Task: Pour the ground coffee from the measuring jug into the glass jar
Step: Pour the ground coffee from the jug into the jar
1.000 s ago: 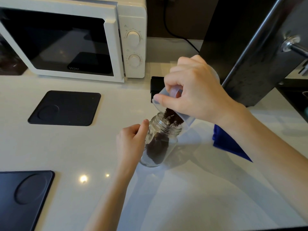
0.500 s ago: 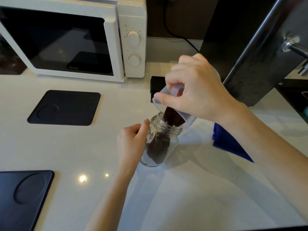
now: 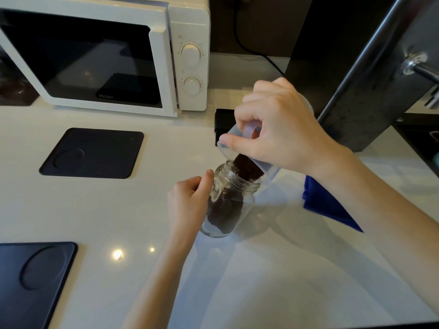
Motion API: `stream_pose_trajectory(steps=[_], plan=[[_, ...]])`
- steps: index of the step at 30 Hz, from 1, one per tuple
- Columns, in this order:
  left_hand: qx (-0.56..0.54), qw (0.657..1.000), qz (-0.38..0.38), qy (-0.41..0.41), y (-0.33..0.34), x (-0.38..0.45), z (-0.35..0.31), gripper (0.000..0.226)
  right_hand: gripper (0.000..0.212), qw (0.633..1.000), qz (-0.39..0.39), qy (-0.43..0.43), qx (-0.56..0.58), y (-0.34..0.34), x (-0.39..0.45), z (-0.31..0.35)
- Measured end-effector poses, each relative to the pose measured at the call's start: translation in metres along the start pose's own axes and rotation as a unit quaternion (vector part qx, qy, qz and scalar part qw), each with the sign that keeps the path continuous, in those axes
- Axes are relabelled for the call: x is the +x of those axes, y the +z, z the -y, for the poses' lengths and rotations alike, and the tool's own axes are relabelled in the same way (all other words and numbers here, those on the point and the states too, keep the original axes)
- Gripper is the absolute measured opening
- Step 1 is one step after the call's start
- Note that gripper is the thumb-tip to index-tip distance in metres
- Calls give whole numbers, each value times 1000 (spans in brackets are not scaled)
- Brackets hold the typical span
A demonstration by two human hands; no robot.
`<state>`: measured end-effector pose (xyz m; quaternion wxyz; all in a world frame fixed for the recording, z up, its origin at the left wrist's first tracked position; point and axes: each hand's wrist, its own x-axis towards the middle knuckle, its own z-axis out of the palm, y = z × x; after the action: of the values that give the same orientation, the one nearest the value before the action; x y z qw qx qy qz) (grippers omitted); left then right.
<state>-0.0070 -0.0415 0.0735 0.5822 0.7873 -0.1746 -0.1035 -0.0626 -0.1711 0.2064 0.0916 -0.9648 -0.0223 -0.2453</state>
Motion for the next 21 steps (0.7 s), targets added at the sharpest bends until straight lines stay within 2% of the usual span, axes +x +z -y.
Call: stream_pose_trajectory(steps=[21], plan=[[-14, 1000, 7, 1, 0, 0, 2, 59, 34, 1000, 1, -16, -17, 0, 0, 2]])
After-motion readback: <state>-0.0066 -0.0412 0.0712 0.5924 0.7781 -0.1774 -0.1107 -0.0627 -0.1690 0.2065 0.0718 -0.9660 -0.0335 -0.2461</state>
